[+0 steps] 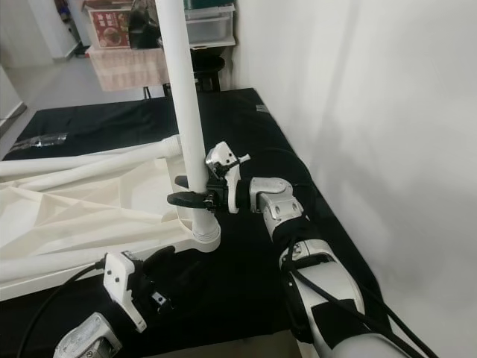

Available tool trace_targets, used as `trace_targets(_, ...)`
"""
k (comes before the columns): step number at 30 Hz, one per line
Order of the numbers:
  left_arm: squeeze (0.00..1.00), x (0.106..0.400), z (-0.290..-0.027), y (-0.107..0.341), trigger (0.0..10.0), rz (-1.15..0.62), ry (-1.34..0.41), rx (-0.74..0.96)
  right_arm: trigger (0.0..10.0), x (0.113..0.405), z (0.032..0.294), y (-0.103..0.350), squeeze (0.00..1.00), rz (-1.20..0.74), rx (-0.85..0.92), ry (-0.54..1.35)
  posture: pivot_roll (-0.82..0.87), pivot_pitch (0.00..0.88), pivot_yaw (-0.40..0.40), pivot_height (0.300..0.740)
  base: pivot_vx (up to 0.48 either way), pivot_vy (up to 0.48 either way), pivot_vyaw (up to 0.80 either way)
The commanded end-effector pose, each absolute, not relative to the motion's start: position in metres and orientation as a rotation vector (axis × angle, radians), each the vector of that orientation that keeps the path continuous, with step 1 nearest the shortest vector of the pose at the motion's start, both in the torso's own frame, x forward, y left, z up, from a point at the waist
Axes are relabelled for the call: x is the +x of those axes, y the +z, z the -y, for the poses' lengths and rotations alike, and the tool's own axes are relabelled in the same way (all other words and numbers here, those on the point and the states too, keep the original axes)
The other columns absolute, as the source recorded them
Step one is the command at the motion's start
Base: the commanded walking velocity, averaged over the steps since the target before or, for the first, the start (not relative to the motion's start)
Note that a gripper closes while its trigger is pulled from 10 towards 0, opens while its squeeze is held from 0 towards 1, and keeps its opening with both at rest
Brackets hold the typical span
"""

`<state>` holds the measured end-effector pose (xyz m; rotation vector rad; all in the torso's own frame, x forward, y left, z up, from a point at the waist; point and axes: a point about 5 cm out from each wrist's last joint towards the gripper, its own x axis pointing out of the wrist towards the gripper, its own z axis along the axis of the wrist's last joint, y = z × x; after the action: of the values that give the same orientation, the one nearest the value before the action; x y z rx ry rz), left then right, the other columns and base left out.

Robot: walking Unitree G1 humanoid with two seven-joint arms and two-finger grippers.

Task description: Building children table

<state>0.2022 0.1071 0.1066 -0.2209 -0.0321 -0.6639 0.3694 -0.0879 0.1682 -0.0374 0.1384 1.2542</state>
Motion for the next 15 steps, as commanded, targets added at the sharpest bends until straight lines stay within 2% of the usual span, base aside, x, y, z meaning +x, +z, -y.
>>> trace_targets(1,0.0,0.2,-0.107,0.102,10.0,0.018,-0.656,-0.213,0.0,0.365,0.096,0.143,0.0,-0.245,0.003,1.179,0.06,0.0,-0.009,0.74,0.0,0.0,0.0)
trace_targets(5,0.0,0.2,-0.108,0.103,10.0,0.018,-0.655,-0.21,0.0,0.365,0.102,0.137,0.0,-0.251,0.006,1.114,0.06,0.0,-0.01,0.74,0.0,0.0,0.0)
trace_targets(7,0.0,0.196,-0.11,0.103,10.0,0.02,-0.651,-0.204,0.0,0.365,0.111,0.109,0.0,-0.324,-0.088,0.762,0.05,0.0,-0.015,0.74,0.0,0.0,0.0)
trace_targets(8,0.0,0.196,-0.11,0.103,10.0,0.02,-0.651,-0.204,0.0,0.365,0.111,0.109,0.0,-0.324,-0.088,0.762,0.05,0.0,-0.015,0.74,0.0,0.0,0.0)
trace_targets(9,0.0,0.194,-0.112,0.104,10.0,0.019,-0.649,-0.205,0.0,0.344,0.109,0.091,0.0,-0.32,-0.114,0.6,0.03,0.0,0.003,0.74,0.0,0.0,0.0)
trace_targets(10,0.0,0.194,-0.112,0.104,10.0,0.019,-0.649,-0.205,0.0,0.344,0.109,0.091,0.0,-0.32,-0.114,0.6,0.03,0.0,0.003,0.74,0.0,0.0,0.0)
trace_targets(12,0.0,0.193,-0.115,0.105,10.0,0.017,-0.648,-0.207,0.0,0.314,0.115,0.084,0.0,-0.297,-0.116,0.422,0.03,0.0,0.003,0.74,0.0,0.0,0.0)
trace_targets(14,0.0,0.193,-0.115,0.105,10.0,0.017,-0.648,-0.207,0.0,0.314,0.115,0.084,0.0,-0.297,-0.116,0.422,0.03,0.0,0.003,0.74,0.0,0.0,0.0)
trace_targets(15,0.0,0.193,-0.116,0.104,10.0,0.009,-0.658,-0.218,0.0,0.312,0.115,0.086,0.0,-0.288,-0.105,0.426,-0.02,0.0,0.04,0.74,0.0,0.0,0.0)
